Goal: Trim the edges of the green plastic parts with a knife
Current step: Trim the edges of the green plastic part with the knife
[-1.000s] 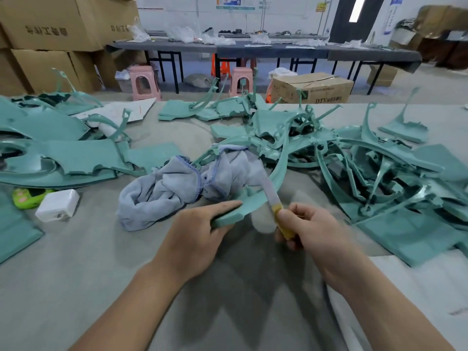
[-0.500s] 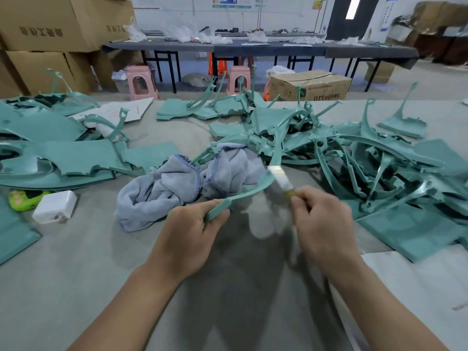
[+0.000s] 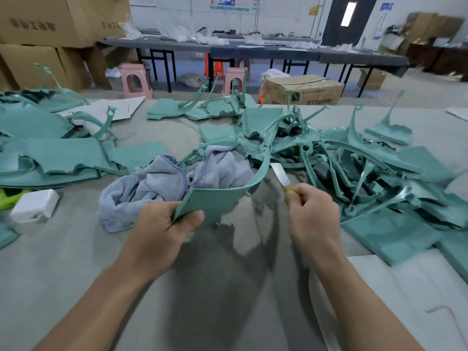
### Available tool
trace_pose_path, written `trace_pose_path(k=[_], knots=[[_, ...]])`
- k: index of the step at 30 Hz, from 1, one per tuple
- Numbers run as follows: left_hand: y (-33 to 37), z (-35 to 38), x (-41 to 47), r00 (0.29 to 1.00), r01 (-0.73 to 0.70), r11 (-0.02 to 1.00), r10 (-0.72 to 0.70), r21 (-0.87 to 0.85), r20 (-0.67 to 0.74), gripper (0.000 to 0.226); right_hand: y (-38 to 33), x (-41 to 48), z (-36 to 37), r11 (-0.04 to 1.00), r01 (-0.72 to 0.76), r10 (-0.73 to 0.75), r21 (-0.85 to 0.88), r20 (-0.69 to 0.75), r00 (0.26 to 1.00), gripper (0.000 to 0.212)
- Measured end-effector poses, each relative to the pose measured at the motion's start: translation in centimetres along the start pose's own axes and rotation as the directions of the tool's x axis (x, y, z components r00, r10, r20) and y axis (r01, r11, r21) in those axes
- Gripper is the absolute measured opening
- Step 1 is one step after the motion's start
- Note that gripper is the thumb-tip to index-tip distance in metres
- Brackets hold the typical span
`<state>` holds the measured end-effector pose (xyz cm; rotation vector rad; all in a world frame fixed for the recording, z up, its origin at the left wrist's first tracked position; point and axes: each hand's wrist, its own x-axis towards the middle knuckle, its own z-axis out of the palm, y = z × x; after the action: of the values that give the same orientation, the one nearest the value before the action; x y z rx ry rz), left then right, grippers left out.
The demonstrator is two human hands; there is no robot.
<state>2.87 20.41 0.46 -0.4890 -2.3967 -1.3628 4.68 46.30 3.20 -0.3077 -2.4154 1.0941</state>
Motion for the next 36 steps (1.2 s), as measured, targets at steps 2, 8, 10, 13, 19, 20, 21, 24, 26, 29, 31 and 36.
trace_pose_path(k=[2, 8, 10, 13, 19, 20, 21, 24, 26, 29, 31, 36], knots=[[-0.5, -0.3, 0.4, 0.996, 0.091, 0.989, -0.090, -0.120, 0.015, 0.052, -0.4, -1.0, -0.5, 0.964, 0.189, -0.204, 0.189, 0.061, 0.977, 0.026], [-1.3, -2.0, 0.5, 0.972, 0.232, 0.878, -0.222, -0.419, 0.073, 0.034, -0.4, -0.8, 1.0, 0.983, 0.172, -0.182, 0.070, 0.174, 0.968, 0.026], [-1.3, -2.4, 0.7, 0.970, 0.224, 0.823, -0.238, -0.522, 0.042, 0.030, 0.9, 0.8, 0.4, 0.999, -0.047, 0.048, -0.028, 0.052, 0.997, 0.034], [-1.1, -3.1, 1.2, 0.950, 0.229, 0.719, -0.312, -0.656, -0.010, 0.039, 1.0, 0.2, -0.3, 0.995, 0.054, -0.051, 0.080, -0.042, 0.998, 0.037], [-2.7, -5.6, 1.7, 0.896, 0.285, 0.647, -0.442, -0.708, -0.043, 0.044, -1.6, -2.6, -0.3, 0.939, 0.179, -0.138, 0.294, -0.157, 0.978, 0.029], [-2.8, -5.6, 1.7, 0.896, 0.295, 0.676, -0.441, -0.675, -0.049, 0.044, -1.6, -2.6, -0.4, 0.925, 0.127, -0.073, 0.357, -0.159, 0.984, 0.029], [-2.9, -5.3, 1.7, 0.904, 0.299, 0.706, -0.426, -0.642, -0.047, 0.043, -1.6, -2.6, -0.5, 0.912, 0.083, -0.024, 0.402, -0.150, 0.988, 0.030], [-3.1, -4.2, 1.7, 0.933, 0.296, 0.780, -0.361, -0.552, -0.010, 0.042, -1.8, -2.9, -0.1, 0.908, 0.097, -0.090, 0.407, -0.037, 0.995, 0.027], [-3.5, -3.9, 1.7, 0.943, 0.276, 0.806, -0.331, -0.524, -0.013, 0.037, -2.3, -3.8, 1.0, 0.922, 0.135, -0.181, 0.362, 0.096, 0.979, 0.025], [-4.0, -3.9, 1.6, 0.945, 0.277, 0.807, -0.326, -0.522, -0.002, 0.041, -1.8, -3.9, 2.6, 0.981, 0.149, -0.171, 0.124, 0.193, 0.966, 0.027], [-3.9, -3.9, 1.6, 0.944, 0.279, 0.801, -0.329, -0.529, 0.000, 0.039, -0.7, -2.3, 2.4, 0.996, -0.001, 0.014, -0.086, 0.149, 0.989, 0.036], [-3.4, -3.7, 1.7, 0.941, 0.292, 0.802, -0.338, -0.521, 0.008, 0.032, 0.6, -0.9, 1.5, 0.994, -0.087, 0.088, -0.060, 0.016, 0.996, 0.034]])
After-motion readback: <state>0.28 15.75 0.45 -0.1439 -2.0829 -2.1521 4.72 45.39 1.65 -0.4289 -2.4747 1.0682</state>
